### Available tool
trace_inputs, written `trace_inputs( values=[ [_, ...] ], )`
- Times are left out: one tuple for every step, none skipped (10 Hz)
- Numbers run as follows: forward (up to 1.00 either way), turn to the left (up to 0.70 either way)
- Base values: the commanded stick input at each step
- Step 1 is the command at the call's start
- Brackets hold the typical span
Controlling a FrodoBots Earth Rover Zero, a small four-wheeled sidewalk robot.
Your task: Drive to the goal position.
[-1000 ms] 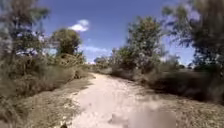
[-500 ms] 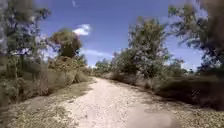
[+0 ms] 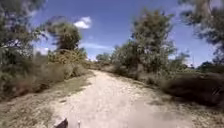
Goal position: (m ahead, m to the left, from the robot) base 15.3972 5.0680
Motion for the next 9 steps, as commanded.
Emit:
trace_inputs(
  values=[
    [0.7, 0.0],
    [0.7, 0.0],
    [0.7, 0.0],
    [0.7, 0.0],
    [0.7, 0.0],
    [0.7, 0.0],
    [0.7, 0.0],
    [0.7, 0.0],
    [0.7, 0.0]
  ],
)
